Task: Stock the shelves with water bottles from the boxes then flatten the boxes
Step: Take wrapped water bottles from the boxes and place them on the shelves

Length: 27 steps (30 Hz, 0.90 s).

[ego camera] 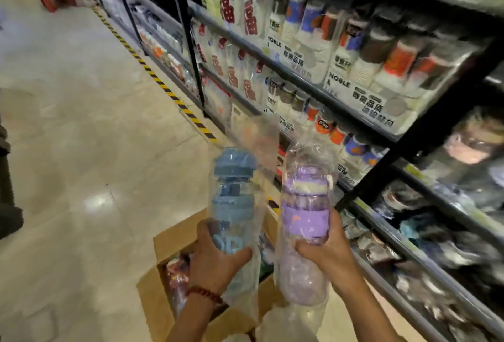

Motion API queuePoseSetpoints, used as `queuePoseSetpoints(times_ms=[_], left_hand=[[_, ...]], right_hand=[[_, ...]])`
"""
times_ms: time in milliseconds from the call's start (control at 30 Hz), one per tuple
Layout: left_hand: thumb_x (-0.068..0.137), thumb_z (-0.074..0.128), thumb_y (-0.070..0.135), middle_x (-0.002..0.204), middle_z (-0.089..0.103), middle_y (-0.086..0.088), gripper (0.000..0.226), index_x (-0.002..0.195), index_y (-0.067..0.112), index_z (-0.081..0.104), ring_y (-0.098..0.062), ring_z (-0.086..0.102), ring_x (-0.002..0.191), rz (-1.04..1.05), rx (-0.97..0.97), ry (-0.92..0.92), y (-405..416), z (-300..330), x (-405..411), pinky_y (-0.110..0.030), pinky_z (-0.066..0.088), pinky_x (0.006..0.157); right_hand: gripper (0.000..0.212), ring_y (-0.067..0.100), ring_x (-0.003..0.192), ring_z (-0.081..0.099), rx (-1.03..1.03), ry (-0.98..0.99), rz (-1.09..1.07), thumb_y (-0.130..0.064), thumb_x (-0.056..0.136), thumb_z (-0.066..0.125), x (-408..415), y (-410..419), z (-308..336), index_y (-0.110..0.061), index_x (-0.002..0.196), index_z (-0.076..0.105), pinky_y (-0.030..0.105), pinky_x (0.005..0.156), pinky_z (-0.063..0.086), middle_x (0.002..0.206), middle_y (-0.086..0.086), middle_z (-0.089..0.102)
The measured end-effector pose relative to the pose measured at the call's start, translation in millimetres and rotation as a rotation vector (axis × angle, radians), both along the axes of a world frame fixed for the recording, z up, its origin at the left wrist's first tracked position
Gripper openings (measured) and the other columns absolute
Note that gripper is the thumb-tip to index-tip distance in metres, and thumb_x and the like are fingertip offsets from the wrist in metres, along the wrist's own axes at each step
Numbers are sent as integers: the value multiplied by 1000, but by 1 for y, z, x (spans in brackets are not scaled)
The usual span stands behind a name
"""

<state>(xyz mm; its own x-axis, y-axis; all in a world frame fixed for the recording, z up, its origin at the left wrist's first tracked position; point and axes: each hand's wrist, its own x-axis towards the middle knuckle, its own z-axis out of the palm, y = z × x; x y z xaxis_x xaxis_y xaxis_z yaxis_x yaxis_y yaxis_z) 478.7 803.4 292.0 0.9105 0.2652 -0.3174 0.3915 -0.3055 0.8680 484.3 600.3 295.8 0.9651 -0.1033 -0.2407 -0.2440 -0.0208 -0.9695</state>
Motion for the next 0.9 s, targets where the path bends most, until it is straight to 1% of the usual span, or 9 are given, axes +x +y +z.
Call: queuePoseSetpoints(times_ms=[133, 267, 333, 400, 533, 600, 700, 833, 900], left_hand=[[58, 87, 14, 92, 52, 13, 68, 108, 16, 41, 3, 54, 76, -129, -39, -74, -14, 2, -14, -9, 40, 57], [59, 88, 7, 95, 53, 8, 69, 109, 15, 41, -6, 57, 79, -276, -72, -117, -36, 7, -23, -23, 46, 67], [60, 86, 5, 96, 54, 6, 68, 110, 15, 40, -4, 56, 78, -357, -88, -132, -50, 14, -28, -21, 44, 64], [53, 87, 16, 96, 55, 5, 73, 110, 16, 42, -6, 57, 79, -429, -118, -142, -66, 19, -35, -18, 43, 59], [39, 77, 40, 95, 57, -2, 83, 111, 17, 42, -21, 61, 82, -554, -154, -159, -97, 25, -54, -27, 50, 63], [46, 82, 37, 94, 55, 5, 80, 110, 21, 38, -17, 58, 80, -625, -155, -138, -114, 30, -63, -25, 46, 62], [58, 88, 14, 96, 51, 16, 71, 105, 30, 36, -12, 56, 84, -717, -177, -133, -141, 38, -80, -23, 42, 63], [63, 85, 10, 98, 54, 12, 69, 112, 26, 39, -3, 57, 82, -785, -219, -143, -184, 50, -113, -19, 43, 61], [59, 87, 17, 98, 53, 13, 73, 114, 24, 40, 0, 56, 83, -810, -233, -171, -210, 56, -132, -18, 43, 63]], right_hand=[[81, -2, 85, 64, -35, -18, -146, -12, 50, 76, -50, -7, 8, -36, 120, 42, 15, 66, 50, 107, -12, 62], [77, 3, 83, 65, -99, -25, -312, -13, 51, 74, -99, -23, 15, -43, 115, 42, 23, 68, 54, 103, -11, 62], [76, 2, 84, 64, -116, -35, -394, -14, 52, 73, -120, -32, 22, -45, 114, 43, 23, 69, 54, 103, -12, 62], [74, 1, 83, 64, -124, -42, -468, -14, 52, 73, -141, -41, 27, -43, 113, 43, 21, 68, 53, 104, -12, 61], [72, -4, 77, 63, -135, -66, -609, -5, 56, 76, -180, -59, 36, -41, 108, 44, 15, 64, 52, 101, -12, 61], [70, -4, 77, 63, -138, -80, -675, -7, 53, 74, -199, -70, 39, -38, 109, 45, 14, 64, 51, 100, -11, 62], [70, -3, 78, 64, -149, -88, -764, -12, 50, 73, -228, -87, 43, -36, 110, 46, 14, 65, 51, 97, -14, 63], [75, -7, 74, 62, -157, -102, -838, -12, 49, 70, -269, -116, 54, -29, 118, 44, 10, 61, 48, 98, -12, 60], [77, -8, 75, 62, -169, -113, -871, -13, 49, 71, -292, -134, 58, -27, 120, 42, 11, 62, 49, 100, -11, 60]])
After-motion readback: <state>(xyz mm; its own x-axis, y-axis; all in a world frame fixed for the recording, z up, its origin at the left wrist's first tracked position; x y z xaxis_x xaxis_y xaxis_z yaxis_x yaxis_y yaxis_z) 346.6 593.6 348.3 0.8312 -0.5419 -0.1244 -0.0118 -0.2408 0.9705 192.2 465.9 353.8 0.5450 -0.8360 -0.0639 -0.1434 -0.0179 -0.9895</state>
